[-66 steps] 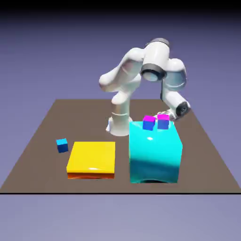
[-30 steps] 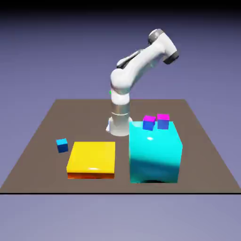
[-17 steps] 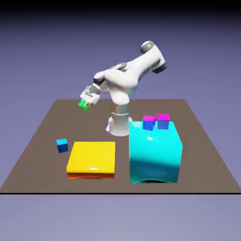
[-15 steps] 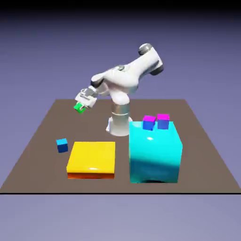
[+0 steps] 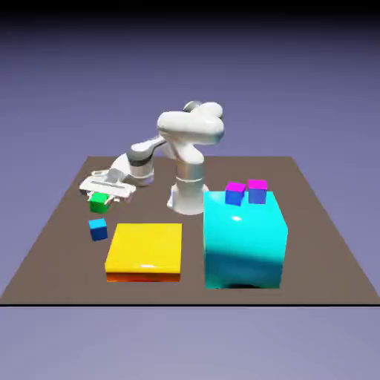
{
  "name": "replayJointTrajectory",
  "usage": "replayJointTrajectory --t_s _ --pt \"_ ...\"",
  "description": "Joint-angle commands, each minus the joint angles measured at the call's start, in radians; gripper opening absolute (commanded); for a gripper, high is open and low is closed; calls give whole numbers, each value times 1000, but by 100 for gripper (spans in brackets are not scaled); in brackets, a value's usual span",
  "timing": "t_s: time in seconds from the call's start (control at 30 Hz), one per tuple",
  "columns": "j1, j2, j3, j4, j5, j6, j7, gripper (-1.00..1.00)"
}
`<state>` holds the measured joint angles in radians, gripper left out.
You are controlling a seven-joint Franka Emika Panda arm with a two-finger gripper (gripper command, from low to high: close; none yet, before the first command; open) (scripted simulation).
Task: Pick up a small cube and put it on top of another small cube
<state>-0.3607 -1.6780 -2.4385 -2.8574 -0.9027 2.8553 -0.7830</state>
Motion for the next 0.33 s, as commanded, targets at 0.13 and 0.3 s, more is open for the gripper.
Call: replayJointTrajectory --t_s 0.13,0.3 --pt "181 -58 -20 70 -38 142 28 -100" --pt "258 -83 -28 100 -54 203 40 100"
